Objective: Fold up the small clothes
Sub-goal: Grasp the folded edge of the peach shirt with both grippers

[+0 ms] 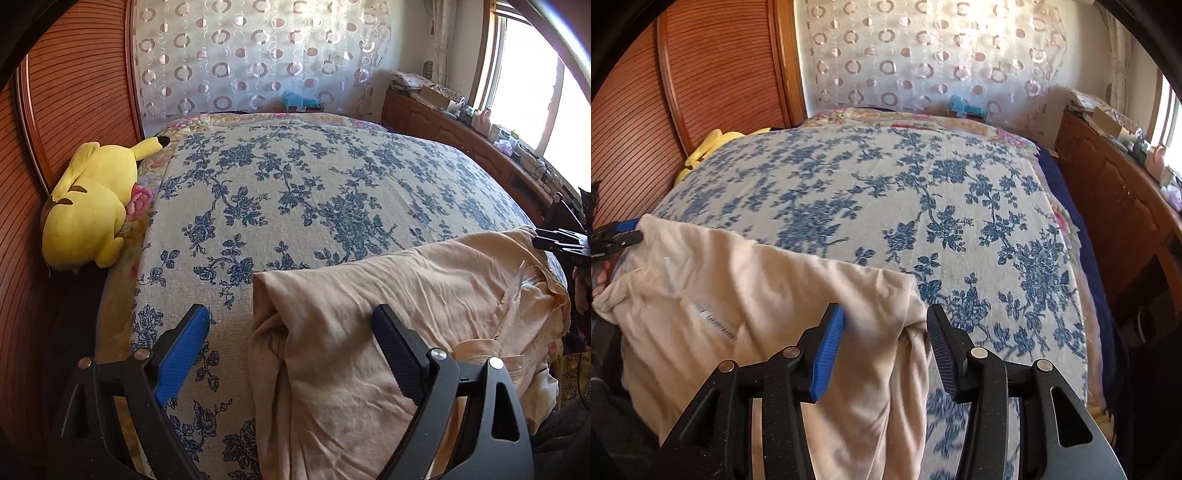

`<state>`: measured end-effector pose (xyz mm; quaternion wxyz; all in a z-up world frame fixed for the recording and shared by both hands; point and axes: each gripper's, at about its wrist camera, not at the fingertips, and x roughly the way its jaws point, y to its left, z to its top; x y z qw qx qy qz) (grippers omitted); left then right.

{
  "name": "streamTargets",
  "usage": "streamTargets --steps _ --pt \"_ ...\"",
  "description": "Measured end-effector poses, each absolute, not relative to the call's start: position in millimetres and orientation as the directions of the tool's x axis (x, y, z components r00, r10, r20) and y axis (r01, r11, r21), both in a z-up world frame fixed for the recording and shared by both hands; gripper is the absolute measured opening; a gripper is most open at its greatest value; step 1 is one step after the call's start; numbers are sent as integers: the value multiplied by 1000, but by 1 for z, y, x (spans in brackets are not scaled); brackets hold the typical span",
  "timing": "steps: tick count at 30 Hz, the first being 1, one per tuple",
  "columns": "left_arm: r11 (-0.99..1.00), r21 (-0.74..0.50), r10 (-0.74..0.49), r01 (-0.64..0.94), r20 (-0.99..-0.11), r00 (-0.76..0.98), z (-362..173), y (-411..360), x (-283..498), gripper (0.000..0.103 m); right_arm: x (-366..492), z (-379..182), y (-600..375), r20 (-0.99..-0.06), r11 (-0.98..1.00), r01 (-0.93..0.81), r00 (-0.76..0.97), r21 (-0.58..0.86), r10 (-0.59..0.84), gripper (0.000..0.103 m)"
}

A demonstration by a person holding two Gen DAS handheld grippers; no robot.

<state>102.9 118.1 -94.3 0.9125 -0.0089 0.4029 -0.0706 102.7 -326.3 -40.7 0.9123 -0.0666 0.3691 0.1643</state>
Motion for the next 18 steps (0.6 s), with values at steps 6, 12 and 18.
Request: streamTargets --steps 6,12,18 --pt "990 -83 -136 112 -745 653 -101 122 107 90 125 -52 -323 -709 943 -334 662 11 242 49" --pt "990 -81 -135 112 -752 645 -107 123 107 90 126 -55 -323 -706 946 -324 674 -22 215 60" --pt "988 -100 -151 116 -737 659 -105 125 104 71 125 -58 -325 -711 937 -349 656 15 255 60"
